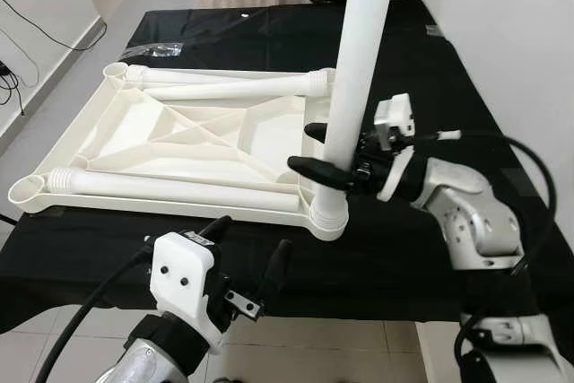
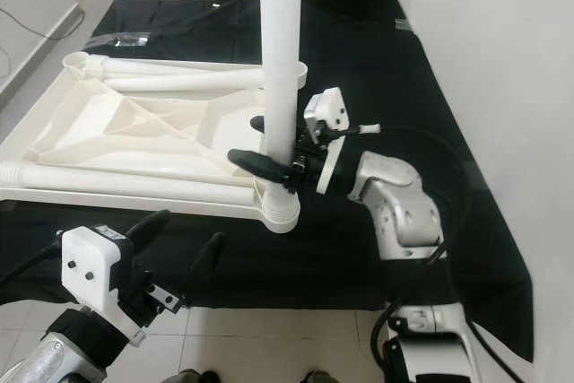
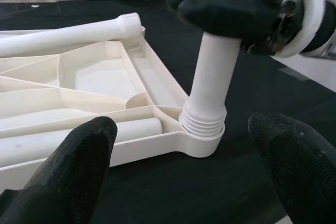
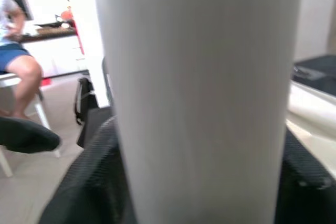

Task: Building children table

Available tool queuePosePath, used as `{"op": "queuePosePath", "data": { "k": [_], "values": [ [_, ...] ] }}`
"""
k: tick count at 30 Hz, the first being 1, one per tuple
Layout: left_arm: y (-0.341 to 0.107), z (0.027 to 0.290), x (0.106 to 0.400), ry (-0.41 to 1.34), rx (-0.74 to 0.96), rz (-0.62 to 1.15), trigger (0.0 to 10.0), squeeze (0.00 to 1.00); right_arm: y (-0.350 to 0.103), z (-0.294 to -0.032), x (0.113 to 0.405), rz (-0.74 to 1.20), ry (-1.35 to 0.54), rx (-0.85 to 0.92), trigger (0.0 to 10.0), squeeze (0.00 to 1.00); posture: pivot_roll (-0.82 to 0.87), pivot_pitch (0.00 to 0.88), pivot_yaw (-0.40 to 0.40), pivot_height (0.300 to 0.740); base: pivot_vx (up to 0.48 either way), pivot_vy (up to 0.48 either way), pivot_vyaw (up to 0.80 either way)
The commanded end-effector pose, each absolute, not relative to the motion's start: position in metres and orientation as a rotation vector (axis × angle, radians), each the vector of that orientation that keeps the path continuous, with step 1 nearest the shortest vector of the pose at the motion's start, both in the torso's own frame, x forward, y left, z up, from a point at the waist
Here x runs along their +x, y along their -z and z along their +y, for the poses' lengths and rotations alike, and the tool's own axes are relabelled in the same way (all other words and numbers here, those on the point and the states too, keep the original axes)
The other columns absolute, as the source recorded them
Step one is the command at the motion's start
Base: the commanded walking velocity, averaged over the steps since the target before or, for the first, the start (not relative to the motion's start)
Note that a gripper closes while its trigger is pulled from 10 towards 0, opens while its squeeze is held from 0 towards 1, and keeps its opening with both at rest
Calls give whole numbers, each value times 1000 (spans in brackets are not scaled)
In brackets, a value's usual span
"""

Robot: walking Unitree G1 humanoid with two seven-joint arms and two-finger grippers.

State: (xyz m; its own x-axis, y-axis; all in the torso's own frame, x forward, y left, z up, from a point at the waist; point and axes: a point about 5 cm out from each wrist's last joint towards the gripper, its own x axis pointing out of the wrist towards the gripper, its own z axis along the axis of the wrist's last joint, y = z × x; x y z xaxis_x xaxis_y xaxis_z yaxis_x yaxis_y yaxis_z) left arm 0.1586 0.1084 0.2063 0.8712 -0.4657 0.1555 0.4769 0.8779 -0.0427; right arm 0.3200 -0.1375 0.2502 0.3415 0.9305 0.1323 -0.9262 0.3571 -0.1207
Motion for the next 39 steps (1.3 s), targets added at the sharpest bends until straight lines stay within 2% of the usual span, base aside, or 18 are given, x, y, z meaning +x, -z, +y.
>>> {"op": "queuePosePath", "data": {
  "k": [1,13,16,17,19,20,22,26,30,31,33,34,35,36,37,39],
  "values": [
    [-203,108,158,494,-75,-119,10000,0,-250,-135,319,-206,-1250,-7,0,0,109,168,14,740,0,0,0],
    [-202,108,158,494,-80,-111,10000,0,-239,-138,314,-199,-1175,-28,0,0,91,164,18,740,0,0,0],
    [-201,108,158,495,-79,-106,10000,0,-225,-131,304,-186,-1009,-28,0,0,85,160,14,740,0,0,0],
    [-201,108,158,495,-79,-106,10000,0,-225,-131,304,-186,-1009,-28,0,0,85,160,14,740,0,0,0],
    [-200,108,158,495,-78,-102,10000,0,-205,-130,305,-116,-529,-79,0,0,72,163,12,740,0,0,0],
    [-200,108,158,495,-78,-102,10000,0,-205,-130,305,-116,-529,-79,0,0,72,163,12,740,0,0,0],
    [-200,108,159,496,-76,-100,10000,0,-192,-120,288,-92,-365,-91,0,0,72,164,17,740,0,0,0],
    [-200,108,161,499,-76,-99,10000,0,-188,-99,280,-88,-439,-29,0,0,67,152,21,740,0,0,0],
    [-199,107,163,502,-75,-102,10000,0,-192,-92,282,-106,-474,-31,0,0,64,148,17,740,0,0,0],
    [-199,107,164,502,-74,-103,10000,0,-194,-89,283,-118,-487,-36,6118,0,63,145,17,740,0,0,0],
    [-199,107,164,502,-74,-104,10000,0,-196,-88,284,-125,-487,-40,6118,0,63,145,17,740,0,0,0],
    [-199,107,164,502,-74,-105,10000,0,-198,-86,284,-137,-515,-23,10000,0,62,143,18,740,0,0,0],
    [-199,107,165,502,-73,-106,10000,0,-201,-82,283,-152,-533,-12,10000,796,61,144,21,740,0,0,0],
    [-199,107,165,502,-73,-106,10000,0,-201,-82,283,-152,-533,-12,10000,796,61,144,21,740,0,0,0],
    [-199,107,165,503,-73,-106,10000,0,-204,-78,280,-158,-562,9,10000,1000,61,144,21,740,0,0,0],
    [-200,107,165,505,-73,-107,10000,0,-210,-72,280,-180,-665,27,10000,1000,62,145,27,740,0,0,0]
  ]
}}
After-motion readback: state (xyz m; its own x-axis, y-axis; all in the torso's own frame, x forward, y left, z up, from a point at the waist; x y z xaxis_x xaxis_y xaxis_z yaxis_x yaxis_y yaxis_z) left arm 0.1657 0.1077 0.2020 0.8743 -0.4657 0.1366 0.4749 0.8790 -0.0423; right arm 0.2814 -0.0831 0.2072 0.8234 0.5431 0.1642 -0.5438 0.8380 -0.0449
